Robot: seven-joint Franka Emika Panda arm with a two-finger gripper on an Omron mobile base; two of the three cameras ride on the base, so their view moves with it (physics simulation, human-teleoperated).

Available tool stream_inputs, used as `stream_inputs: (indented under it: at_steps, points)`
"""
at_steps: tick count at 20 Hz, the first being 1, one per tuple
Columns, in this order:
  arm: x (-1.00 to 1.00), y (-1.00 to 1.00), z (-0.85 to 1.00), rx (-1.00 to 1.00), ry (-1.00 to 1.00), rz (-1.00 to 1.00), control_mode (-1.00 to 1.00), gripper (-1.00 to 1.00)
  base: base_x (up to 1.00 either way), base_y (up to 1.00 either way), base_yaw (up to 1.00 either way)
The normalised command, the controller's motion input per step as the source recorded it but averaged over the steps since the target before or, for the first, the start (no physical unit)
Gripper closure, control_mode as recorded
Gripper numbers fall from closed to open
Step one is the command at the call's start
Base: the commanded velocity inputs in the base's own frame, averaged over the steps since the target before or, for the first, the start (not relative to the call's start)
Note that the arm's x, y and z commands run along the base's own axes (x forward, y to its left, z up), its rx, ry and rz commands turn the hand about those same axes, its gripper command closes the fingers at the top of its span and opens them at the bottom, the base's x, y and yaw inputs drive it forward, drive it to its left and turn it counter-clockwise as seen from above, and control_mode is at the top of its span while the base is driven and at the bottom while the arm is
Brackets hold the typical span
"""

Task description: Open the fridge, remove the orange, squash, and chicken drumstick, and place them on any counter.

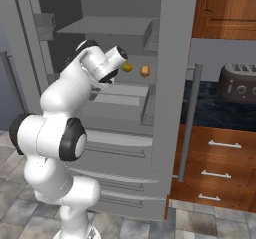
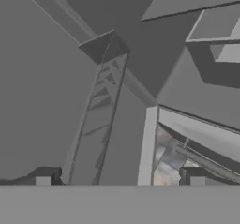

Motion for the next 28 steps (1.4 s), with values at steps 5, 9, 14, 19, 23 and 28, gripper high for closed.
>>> stream_inputs:
  at_steps: [5, 9, 14, 19, 23, 28]
  points:
    - [0.35, 0.32, -0.06, 0.00, -0.17, 0.18, -1.00, -1.00, 0.00, 0.00, 0.00]
    - [0.47, 0.30, -0.51, 0.00, -0.07, 0.15, -1.00, -1.00, 0.00, 0.00, 0.00]
    - [0.30, 0.20, -0.50, 0.00, -0.09, 0.11, -1.00, -1.00, 0.00, 0.00, 0.00]
    - [0.00, 0.36, -0.03, 0.01, -0.12, 0.14, -1.00, -1.00, 0.00, 0.00, 0.00]
    - [0.00, 0.42, -0.14, 0.00, -0.09, 0.11, -1.00, -1.00, 0.00, 0.00, 0.00]
    - [-0.03, 0.38, -0.18, 0.00, -0.09, 0.10, -1.00, -1.00, 0.00, 0.00, 0.00]
